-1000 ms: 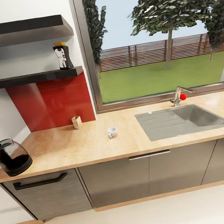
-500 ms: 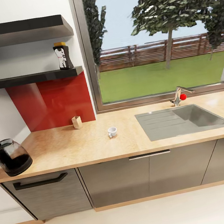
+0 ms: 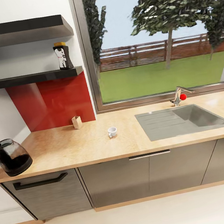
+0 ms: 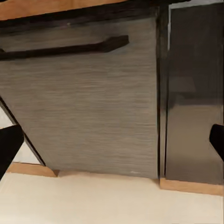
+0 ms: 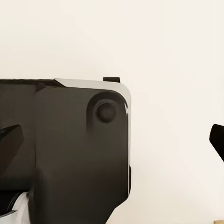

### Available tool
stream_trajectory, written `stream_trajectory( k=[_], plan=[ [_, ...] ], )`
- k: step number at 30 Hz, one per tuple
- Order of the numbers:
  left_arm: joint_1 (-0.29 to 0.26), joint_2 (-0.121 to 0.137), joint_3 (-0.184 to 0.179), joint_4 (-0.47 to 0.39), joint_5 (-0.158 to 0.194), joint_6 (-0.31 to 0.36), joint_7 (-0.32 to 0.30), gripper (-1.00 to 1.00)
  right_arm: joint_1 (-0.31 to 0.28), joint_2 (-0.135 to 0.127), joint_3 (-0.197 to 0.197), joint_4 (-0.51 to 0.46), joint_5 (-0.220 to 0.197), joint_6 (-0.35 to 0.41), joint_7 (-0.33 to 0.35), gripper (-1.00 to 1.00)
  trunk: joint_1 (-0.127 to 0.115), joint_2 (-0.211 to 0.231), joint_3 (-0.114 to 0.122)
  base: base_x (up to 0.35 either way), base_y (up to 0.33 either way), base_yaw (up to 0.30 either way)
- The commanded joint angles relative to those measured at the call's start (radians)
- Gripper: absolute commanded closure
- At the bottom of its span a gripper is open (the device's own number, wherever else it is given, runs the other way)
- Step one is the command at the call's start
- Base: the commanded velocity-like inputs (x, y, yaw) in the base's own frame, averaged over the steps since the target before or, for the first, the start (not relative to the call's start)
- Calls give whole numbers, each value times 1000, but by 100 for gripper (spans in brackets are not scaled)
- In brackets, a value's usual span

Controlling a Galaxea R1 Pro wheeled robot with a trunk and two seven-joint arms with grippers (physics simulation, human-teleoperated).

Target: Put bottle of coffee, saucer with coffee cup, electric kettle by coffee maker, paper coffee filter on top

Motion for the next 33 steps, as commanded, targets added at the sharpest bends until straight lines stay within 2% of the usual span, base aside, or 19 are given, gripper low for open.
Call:
stream_trajectory(
  k=[1,4,6,8,11,14,16,18,20,21,23,26,30,33],
  plan=[
    [0,0,0,-48,-1,-29,5,-100,0,1,-7,0,8,-3,0,-100,1,-2,-2,0,0,0],
    [-1,-6,0,-145,1,-63,5,-100,0,1,-7,1,8,-3,0,-100,1,-2,-2,0,0,0],
    [-5,-19,-1,-216,1,-74,5,-100,0,2,-7,1,9,-3,0,-100,1,-2,-2,0,0,0],
    [-31,-46,-8,-298,-2,-80,4,-100,0,3,-7,1,9,-3,0,-100,1,-2,-2,0,0,0],
    [-74,-67,-31,-361,-3,-78,3,-100,0,3,-7,1,9,-3,0,-100,1,-2,-2,0,0,0],
    [-139,-80,-81,-420,-4,-72,8,-100,0,4,-6,2,8,-3,0,-100,1,-2,-2,0,0,0],
    [-197,-90,-128,-459,-5,-69,12,-100,0,5,-5,2,8,-3,0,-100,1,-2,-2,0,0,0],
    [-256,-115,-171,-485,-7,-64,12,-100,0,6,-5,2,8,-3,0,-100,1,-2,-2,0,0,0],
    [-305,-143,-193,-494,-12,-53,12,-100,0,6,-6,2,8,-3,0,-100,1,-2,-2,0,0,0],
    [-338,-160,-201,-498,-22,-40,12,-100,0,6,-6,2,8,-3,0,-100,1,-2,-2,0,0,0],
    [-388,-177,-209,-501,-46,-7,13,-100,0,6,-6,2,8,-3,0,-100,1,-2,-2,0,0,0],
    [-491,-198,-216,-506,-84,92,17,-100,0,6,-7,2,8,-4,0,-100,1,-2,-2,0,0,0],
    [-603,-224,-224,-508,-96,210,19,-100,0,6,-7,2,8,-4,0,-100,1,-2,-2,0,0,0],
    [-706,-236,-234,-513,-98,333,21,-100,0,6,-6,2,8,-4,0,-100,1,-2,-2,0,0,0]
  ],
)
